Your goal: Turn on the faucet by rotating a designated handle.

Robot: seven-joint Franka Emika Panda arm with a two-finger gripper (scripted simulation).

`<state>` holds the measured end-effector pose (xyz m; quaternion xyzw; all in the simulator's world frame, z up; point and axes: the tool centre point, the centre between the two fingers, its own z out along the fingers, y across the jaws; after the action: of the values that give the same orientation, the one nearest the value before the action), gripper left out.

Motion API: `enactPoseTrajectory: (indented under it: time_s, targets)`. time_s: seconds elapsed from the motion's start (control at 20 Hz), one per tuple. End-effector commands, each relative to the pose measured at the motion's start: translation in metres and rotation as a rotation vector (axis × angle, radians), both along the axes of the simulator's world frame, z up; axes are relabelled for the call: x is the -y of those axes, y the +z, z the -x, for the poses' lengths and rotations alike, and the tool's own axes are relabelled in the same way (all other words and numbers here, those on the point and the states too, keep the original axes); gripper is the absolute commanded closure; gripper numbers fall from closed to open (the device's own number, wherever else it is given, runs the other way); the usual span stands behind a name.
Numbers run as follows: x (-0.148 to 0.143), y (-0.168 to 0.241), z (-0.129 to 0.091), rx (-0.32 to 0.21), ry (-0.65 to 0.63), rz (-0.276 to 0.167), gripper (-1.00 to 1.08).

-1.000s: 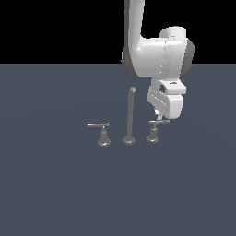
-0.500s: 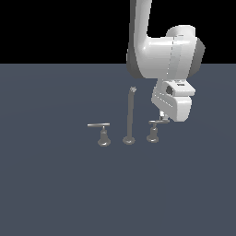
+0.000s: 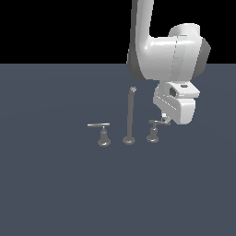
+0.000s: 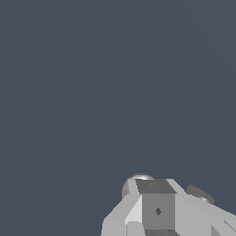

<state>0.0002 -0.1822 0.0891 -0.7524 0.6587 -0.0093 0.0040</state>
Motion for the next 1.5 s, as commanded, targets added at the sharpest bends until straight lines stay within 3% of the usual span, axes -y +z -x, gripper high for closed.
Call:
enactPoseTrajectory:
  time_s: [0.0,0.3,0.4,1.0,1.1,1.45]
  targets:
    - [0.000,0.000,0.017,-0.017,-0.005,-0.006,1.08]
    - [0.001,0.000,0.038,-0.019,-0.008,-0.006,1.08]
    - [0.004,0.000,0.029,-0.008,-0.007,0.001,1.08]
    - [-0.029,0.000,0.061,-0.018,-0.008,-0.006,1.08]
    - [-0.012,0.000,0.060,-0.014,-0.030,0.002,1.08]
    - [-0.057,0.000,0.058,-0.018,-0.013,-0.004,1.08]
